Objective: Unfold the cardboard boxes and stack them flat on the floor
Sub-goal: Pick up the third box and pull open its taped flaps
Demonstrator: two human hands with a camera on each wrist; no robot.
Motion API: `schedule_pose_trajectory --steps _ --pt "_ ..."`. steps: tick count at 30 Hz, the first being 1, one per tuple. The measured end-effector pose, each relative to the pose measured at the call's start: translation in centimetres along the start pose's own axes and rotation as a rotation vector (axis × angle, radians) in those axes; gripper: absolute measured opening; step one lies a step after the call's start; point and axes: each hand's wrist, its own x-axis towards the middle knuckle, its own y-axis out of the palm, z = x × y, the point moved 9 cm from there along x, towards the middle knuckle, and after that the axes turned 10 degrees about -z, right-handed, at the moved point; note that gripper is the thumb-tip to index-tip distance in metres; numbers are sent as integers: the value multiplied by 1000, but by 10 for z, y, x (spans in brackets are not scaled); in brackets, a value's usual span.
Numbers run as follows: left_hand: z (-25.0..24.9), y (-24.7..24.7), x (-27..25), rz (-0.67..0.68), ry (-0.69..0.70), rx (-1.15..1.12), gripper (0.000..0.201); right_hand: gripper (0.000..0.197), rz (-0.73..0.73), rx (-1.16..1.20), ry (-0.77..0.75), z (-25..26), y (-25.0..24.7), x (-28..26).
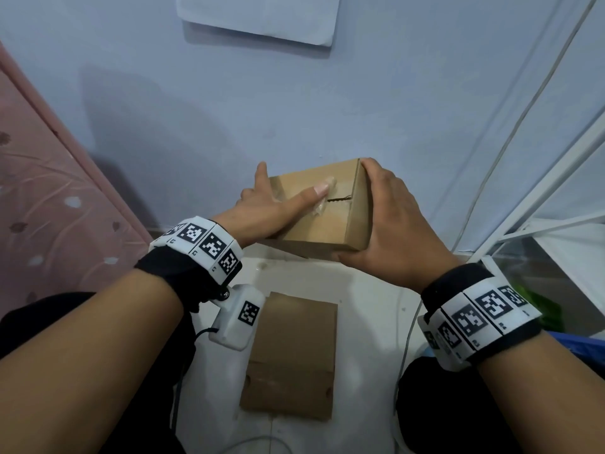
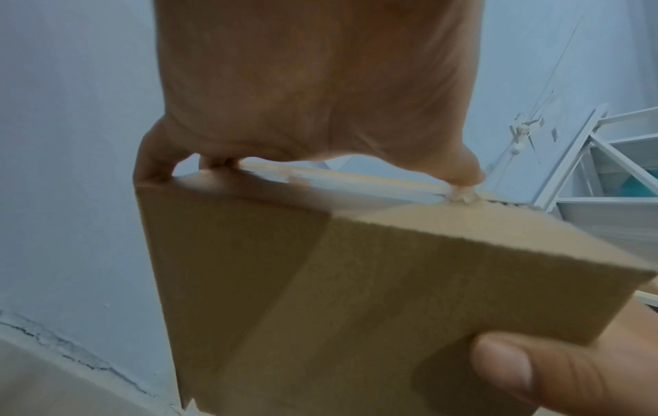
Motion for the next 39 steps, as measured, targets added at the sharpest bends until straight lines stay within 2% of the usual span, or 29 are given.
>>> schedule_pose_trajectory --steps 3,6,12,15,18,20,24,28,33,37,39 --pt "-1 -1 -2 -4 -2 -5 140 119 4 -27 -2 -6 1 0" --pt "2 4 -3 6 -8 4 149 115 12 -38 -32 -9 6 -1" --pt "10 11 -4 -56 -44 33 156 107 -30 -28 -161 -2 16 -5" --pt "11 6 -2 -131 -44 36 158 117 6 -10 -93 -8 24 -7" --pt "14 1 -2 -184 -60 40 158 137 119 14 17 -16 34 -10" --pt "14 0 -3 -216 -56 51 153 143 177 39 67 -19 41 -13" --pt "11 -3 -4 -270 -31 46 151 142 175 56 83 -19 43 -14" --pt "6 -9 -3 -324 18 48 151 142 92 75 17 -13 39 -10" --pt "-1 -11 -4 -408 98 152 147 135 111 31 35 -16 52 -9" --pt "-2 -22 2 -426 150 15 130 127 112 18 79 -23 55 -6" --pt "-3 -25 2 -436 157 -16 131 125 110 21 86 -24 54 -5"
